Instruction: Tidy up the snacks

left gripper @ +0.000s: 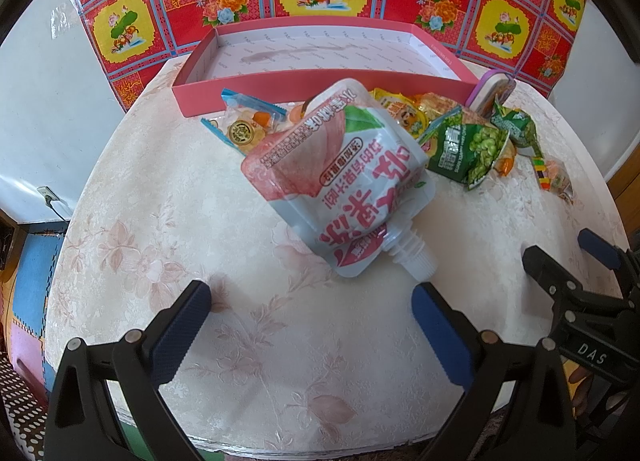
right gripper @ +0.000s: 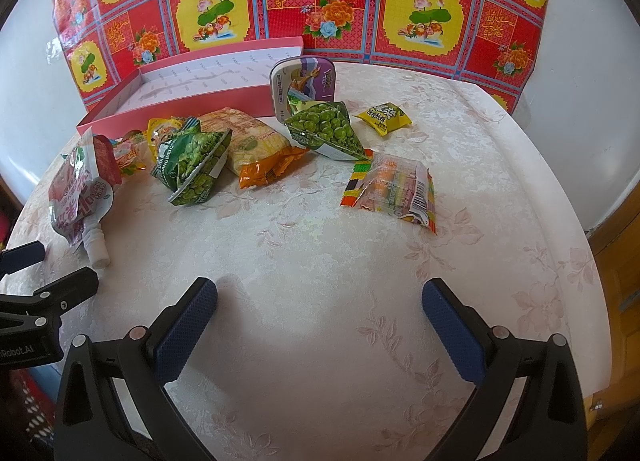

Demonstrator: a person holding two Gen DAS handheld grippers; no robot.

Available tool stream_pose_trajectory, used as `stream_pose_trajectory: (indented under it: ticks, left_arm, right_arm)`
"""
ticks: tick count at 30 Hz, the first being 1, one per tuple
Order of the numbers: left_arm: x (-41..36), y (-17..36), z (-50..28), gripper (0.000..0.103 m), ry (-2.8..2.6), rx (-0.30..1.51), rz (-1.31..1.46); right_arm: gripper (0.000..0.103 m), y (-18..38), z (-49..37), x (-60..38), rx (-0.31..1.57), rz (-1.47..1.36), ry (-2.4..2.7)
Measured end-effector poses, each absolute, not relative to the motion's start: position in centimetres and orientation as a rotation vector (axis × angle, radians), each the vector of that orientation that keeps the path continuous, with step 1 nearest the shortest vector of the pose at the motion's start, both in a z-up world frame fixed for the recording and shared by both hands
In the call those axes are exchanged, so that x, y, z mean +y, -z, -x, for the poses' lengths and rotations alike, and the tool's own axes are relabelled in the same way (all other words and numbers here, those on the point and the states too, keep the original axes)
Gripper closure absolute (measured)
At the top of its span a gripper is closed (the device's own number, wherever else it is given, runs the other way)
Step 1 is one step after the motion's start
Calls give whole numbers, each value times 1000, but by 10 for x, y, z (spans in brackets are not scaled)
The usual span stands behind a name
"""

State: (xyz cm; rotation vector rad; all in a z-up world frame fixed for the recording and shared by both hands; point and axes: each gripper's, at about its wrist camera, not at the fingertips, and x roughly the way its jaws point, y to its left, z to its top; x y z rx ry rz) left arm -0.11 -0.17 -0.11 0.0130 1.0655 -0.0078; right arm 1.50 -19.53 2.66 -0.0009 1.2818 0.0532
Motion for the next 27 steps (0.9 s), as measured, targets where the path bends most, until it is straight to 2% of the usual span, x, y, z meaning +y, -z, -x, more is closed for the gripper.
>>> stream_pose_trajectory:
  ticks: [27]
  left_arm:
    - [-4,-1,-1,1,16,1061,-15]
  right_arm:
    - [0,-28,-15,-196,1279,0,-56]
